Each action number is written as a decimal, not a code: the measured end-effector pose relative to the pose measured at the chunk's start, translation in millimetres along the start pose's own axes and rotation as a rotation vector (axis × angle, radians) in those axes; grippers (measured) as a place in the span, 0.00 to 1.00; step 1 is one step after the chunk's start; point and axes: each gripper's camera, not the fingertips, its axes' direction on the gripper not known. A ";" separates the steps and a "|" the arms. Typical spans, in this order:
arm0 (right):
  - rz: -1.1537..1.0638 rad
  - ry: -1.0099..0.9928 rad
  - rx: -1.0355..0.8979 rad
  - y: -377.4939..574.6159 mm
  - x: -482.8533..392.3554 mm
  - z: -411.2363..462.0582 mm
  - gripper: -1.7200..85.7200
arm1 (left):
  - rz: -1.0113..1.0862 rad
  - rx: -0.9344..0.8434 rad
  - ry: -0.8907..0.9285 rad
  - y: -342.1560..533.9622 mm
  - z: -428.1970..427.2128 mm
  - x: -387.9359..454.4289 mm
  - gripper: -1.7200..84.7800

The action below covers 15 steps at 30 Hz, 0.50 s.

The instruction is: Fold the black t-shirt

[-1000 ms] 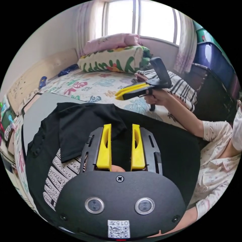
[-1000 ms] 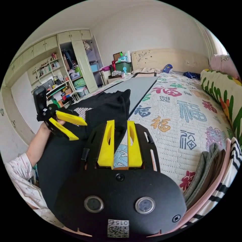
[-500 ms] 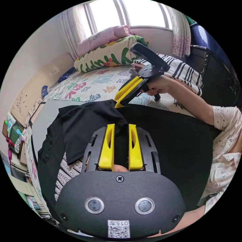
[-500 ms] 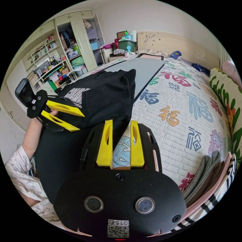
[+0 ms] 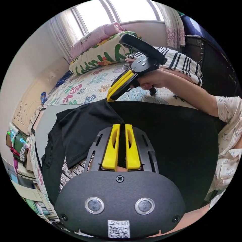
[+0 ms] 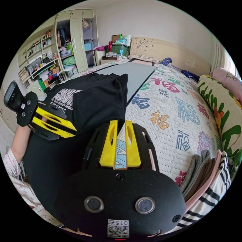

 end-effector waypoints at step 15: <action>0.171 -0.038 -0.016 21.2 138.5 -7.4 0.03 | -0.241 0.249 0.207 -53.9 -91.8 -67.2 0.03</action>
